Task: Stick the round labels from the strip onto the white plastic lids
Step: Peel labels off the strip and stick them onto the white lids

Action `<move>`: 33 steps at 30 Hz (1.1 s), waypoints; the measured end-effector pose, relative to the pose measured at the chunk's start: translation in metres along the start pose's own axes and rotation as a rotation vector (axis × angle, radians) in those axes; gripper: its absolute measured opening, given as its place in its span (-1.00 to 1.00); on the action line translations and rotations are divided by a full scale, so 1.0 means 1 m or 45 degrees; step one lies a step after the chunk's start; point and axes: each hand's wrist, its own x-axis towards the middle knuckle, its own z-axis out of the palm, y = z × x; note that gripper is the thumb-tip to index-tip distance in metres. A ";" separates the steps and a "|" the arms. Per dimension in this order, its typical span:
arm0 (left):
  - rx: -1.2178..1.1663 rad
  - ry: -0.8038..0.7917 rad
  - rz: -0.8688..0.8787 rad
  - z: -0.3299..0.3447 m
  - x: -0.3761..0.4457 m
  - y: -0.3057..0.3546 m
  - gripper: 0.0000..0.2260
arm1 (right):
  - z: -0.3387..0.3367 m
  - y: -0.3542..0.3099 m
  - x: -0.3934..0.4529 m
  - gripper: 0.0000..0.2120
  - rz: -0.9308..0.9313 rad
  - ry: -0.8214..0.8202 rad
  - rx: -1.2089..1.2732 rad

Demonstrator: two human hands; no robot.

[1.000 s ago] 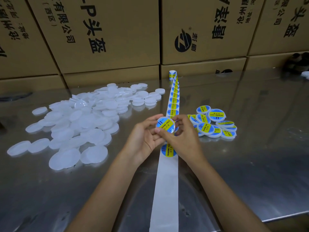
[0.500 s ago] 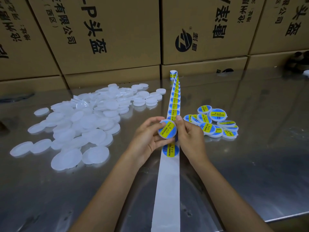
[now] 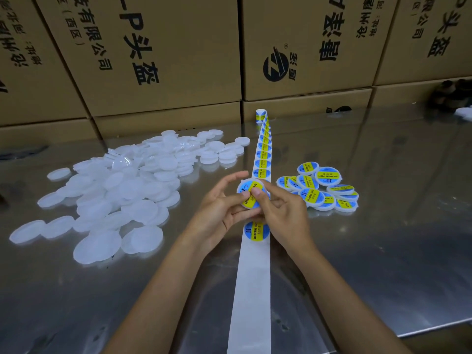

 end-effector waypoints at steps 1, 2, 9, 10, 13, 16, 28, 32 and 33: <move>0.026 -0.053 0.000 -0.001 0.000 0.001 -0.67 | 0.000 -0.001 0.000 -0.85 -0.006 0.025 0.024; 0.052 -0.101 -0.008 -0.002 -0.001 0.002 -0.65 | -0.001 -0.002 -0.001 -0.83 -0.013 0.044 0.042; 0.253 0.177 0.083 0.000 -0.001 0.000 -0.84 | -0.001 -0.003 -0.001 -0.70 0.082 -0.074 0.026; 0.246 0.220 0.097 0.000 -0.001 -0.002 -0.86 | 0.000 -0.003 -0.002 -0.71 0.091 -0.100 0.025; 0.189 0.303 0.126 -0.001 -0.001 -0.002 -0.87 | 0.003 -0.001 -0.004 -0.75 0.104 -0.170 -0.057; 0.189 0.277 0.103 0.000 -0.002 -0.002 -0.87 | 0.003 0.001 -0.003 -0.60 0.099 -0.147 -0.113; 0.110 -0.146 -0.010 -0.002 0.000 -0.001 -0.63 | -0.009 -0.001 0.003 -0.83 0.039 0.021 0.027; 0.334 -0.017 0.063 -0.001 0.001 -0.001 -0.65 | -0.006 0.000 0.002 -0.75 0.125 -0.001 0.056; 0.381 0.007 0.076 0.000 0.001 -0.003 -0.65 | -0.006 0.001 0.003 -0.73 0.171 -0.001 0.079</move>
